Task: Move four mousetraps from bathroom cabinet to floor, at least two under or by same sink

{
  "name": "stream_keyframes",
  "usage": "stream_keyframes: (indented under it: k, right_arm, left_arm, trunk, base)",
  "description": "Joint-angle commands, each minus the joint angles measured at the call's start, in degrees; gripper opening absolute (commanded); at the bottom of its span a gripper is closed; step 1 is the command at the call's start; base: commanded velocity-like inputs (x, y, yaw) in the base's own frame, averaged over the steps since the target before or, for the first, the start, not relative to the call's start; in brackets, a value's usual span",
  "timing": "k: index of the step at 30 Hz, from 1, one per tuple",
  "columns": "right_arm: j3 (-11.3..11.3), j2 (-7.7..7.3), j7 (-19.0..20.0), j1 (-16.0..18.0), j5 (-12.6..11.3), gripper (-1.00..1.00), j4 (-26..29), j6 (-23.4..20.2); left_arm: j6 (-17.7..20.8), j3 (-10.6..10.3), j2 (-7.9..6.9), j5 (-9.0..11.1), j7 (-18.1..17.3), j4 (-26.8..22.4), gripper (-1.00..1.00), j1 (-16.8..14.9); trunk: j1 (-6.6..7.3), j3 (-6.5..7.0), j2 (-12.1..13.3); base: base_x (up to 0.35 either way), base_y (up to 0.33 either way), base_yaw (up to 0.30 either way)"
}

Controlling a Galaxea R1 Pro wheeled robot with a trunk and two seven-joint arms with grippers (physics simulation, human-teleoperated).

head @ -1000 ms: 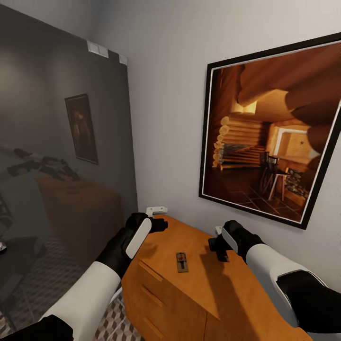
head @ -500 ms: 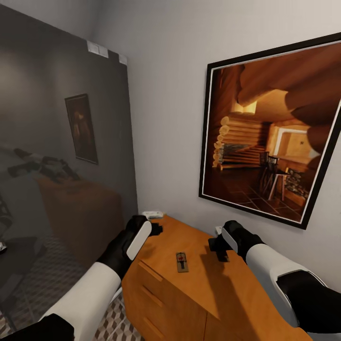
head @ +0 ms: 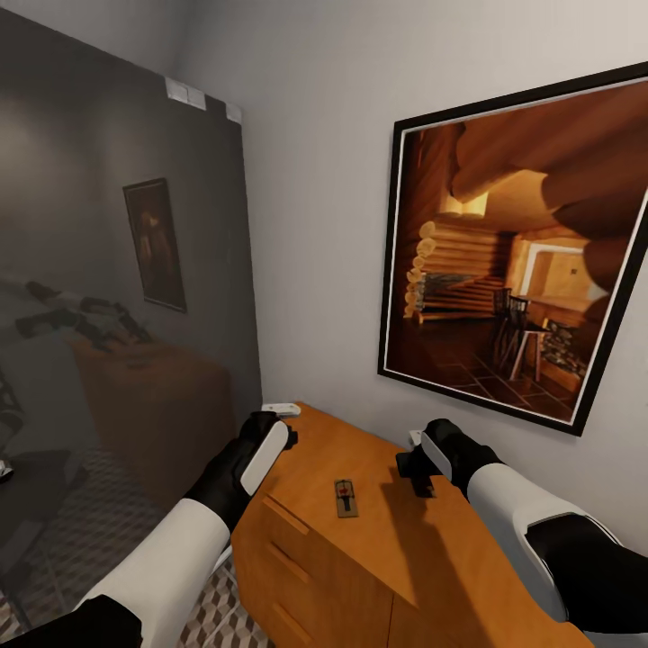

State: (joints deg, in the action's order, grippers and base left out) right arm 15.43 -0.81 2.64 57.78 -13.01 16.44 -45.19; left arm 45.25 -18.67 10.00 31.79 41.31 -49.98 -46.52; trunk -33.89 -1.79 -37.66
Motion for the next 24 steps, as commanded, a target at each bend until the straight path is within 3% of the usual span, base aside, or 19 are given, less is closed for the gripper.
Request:
stream_keyframes:
  k: [1,6,9,24]
  right_arm:
    - [0.45,-0.07,0.26,0.05,-0.18,-1.00,0.08,-0.25]
    - [0.46,-0.07,0.26,0.05,-0.18,-1.00,0.08,-0.25]
    - [0.44,-0.07,0.26,0.05,-0.18,-1.00,0.08,-0.25]
    - [0.41,-0.07,0.26,0.05,-0.16,-1.00,0.08,-0.25]
  left_arm:
    - [-0.04,-0.04,0.00,1.18,0.58,-0.04,1.00,-0.06]
    - [-0.86,0.02,0.00,4.23,0.63,-0.03,1.00,-0.06]
    - [-1.19,0.03,0.00,5.02,0.67,-0.08,1.00,-0.06]
    - [-1.41,-0.23,0.00,5.70,0.20,0.02,1.00,-0.02]
  trunk:
    - [-0.02,-0.12,-0.10]
    - [-0.02,-0.12,-0.10]
    - [-0.02,-0.12,-0.10]
    - [-0.02,-0.12,-0.10]
  base:
    - [0.000,0.000,0.000]
    - [0.000,0.000,0.000]
    - [0.000,0.000,0.000]
    - [0.000,0.000,0.000]
